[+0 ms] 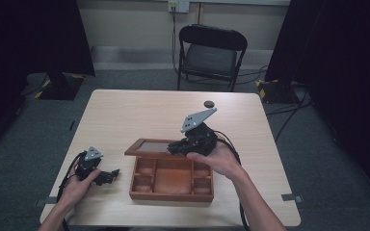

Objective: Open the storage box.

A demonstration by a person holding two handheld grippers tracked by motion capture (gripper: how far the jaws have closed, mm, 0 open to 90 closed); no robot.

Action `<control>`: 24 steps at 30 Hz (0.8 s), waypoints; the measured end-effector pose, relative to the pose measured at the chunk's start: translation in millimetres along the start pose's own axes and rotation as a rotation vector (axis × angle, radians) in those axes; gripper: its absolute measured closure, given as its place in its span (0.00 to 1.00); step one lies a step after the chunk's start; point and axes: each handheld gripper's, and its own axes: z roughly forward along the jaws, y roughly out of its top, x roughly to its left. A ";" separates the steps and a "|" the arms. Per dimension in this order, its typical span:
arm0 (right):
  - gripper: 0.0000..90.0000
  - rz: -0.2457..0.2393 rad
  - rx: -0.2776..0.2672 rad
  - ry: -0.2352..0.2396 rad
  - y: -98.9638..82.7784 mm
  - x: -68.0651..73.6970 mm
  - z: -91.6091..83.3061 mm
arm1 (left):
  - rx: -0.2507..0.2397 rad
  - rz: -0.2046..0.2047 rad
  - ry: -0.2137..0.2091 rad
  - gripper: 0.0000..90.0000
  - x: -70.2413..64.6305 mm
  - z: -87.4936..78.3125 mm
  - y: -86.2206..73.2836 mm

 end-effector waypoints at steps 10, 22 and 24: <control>0.93 0.009 -0.007 0.002 0.6 -1.9 -0.8 | 0.000 0.000 0.000 0.00 0.0 0.0 0.0; 0.93 0.019 -0.007 0.013 3.6 -6.7 -2.0 | 0.002 -0.001 0.001 0.00 -0.1 -0.2 0.0; 0.93 0.021 -0.007 0.014 4.2 -7.7 -2.4 | 0.001 -0.001 0.001 0.00 -0.1 -0.2 0.0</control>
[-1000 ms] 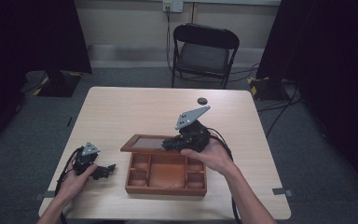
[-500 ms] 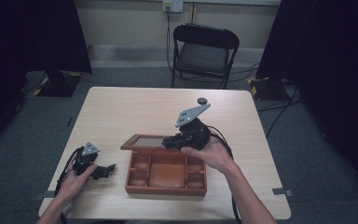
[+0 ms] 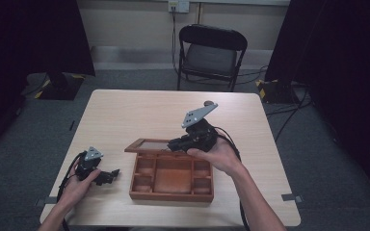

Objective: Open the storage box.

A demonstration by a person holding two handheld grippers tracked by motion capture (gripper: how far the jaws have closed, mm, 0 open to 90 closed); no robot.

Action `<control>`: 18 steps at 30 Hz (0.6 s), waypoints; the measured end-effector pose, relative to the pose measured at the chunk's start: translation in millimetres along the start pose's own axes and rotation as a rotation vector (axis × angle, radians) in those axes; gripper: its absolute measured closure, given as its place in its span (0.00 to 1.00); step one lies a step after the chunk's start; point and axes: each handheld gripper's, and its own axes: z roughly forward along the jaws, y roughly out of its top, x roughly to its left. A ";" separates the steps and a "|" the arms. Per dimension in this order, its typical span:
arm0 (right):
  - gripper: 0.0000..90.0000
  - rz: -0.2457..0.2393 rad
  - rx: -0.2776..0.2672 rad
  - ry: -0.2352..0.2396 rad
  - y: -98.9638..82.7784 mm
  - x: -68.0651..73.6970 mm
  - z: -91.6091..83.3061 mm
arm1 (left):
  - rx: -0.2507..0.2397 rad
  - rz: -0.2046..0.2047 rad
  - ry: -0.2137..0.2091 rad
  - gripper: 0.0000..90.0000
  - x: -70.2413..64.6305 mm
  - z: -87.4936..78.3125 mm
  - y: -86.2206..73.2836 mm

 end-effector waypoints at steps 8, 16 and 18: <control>0.93 0.000 0.010 -0.008 6.5 -4.2 -2.0 | 0.000 0.000 0.000 0.00 0.0 0.0 0.0; 0.93 0.009 0.003 -0.002 7.5 -7.6 -3.3 | 0.000 0.000 0.000 0.00 0.0 0.0 0.0; 0.93 0.006 0.005 -0.002 8.2 -8.1 -3.5 | 0.000 0.000 0.000 0.00 0.0 0.0 0.0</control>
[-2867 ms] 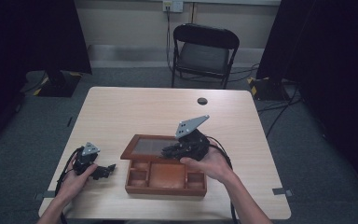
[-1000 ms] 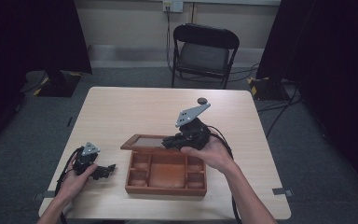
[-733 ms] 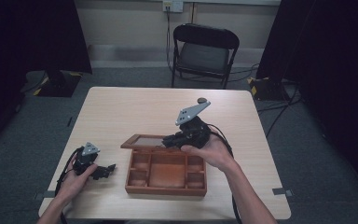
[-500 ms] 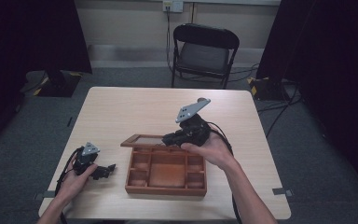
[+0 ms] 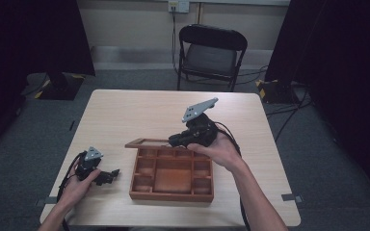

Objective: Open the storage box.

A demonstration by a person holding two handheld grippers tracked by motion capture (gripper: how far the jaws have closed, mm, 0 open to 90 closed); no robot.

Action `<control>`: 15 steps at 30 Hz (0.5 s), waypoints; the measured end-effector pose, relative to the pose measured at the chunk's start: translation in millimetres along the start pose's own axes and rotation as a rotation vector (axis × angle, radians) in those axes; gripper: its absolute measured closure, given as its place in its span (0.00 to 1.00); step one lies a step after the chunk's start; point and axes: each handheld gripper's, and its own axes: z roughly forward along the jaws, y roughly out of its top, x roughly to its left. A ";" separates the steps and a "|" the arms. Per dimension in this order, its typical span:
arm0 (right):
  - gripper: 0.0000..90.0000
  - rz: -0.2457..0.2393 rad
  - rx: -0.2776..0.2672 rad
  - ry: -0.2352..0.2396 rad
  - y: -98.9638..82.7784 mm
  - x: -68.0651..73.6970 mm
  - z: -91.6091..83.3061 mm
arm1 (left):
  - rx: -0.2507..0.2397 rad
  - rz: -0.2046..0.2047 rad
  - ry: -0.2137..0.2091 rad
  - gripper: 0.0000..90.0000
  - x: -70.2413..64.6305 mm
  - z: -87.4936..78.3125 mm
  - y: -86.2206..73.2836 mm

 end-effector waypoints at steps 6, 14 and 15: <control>0.94 0.000 0.000 -0.006 4.6 -2.4 -1.8 | 0.000 0.000 0.000 0.00 0.0 0.0 0.0; 0.94 -0.001 0.003 -0.010 6.9 -4.5 -2.3 | -0.001 0.000 -0.001 0.00 0.0 0.1 0.0; 0.94 -0.003 0.003 -0.010 7.0 -4.9 -2.3 | 0.000 0.000 0.000 0.00 0.0 0.0 0.0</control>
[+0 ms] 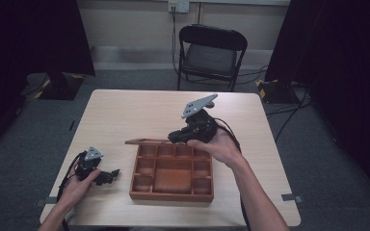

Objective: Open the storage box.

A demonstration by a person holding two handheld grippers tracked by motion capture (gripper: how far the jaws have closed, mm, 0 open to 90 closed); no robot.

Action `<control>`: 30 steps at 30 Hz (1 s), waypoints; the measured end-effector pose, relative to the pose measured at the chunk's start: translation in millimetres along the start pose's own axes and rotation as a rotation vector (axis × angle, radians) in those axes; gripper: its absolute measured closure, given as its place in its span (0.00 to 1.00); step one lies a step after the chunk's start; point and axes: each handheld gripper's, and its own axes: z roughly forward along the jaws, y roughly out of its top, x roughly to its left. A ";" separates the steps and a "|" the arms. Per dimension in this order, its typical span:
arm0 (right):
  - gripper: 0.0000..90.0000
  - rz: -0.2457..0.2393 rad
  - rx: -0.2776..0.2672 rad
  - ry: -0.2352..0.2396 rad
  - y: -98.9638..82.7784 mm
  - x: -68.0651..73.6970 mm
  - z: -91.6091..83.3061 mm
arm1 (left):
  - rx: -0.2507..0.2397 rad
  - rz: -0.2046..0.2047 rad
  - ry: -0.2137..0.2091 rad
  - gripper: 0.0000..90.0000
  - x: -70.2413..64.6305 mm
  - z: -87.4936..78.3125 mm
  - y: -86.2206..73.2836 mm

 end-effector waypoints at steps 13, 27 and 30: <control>0.95 0.008 0.002 -0.002 2.8 -2.9 -1.2 | 0.000 0.000 0.000 0.00 0.0 0.0 0.0; 0.95 0.011 0.005 -0.004 7.1 -8.2 -2.3 | 0.000 0.000 0.000 0.00 0.0 0.0 0.0; 0.95 0.018 0.001 -0.004 7.7 -9.6 -3.0 | 0.000 0.000 -0.001 0.00 0.0 0.0 0.0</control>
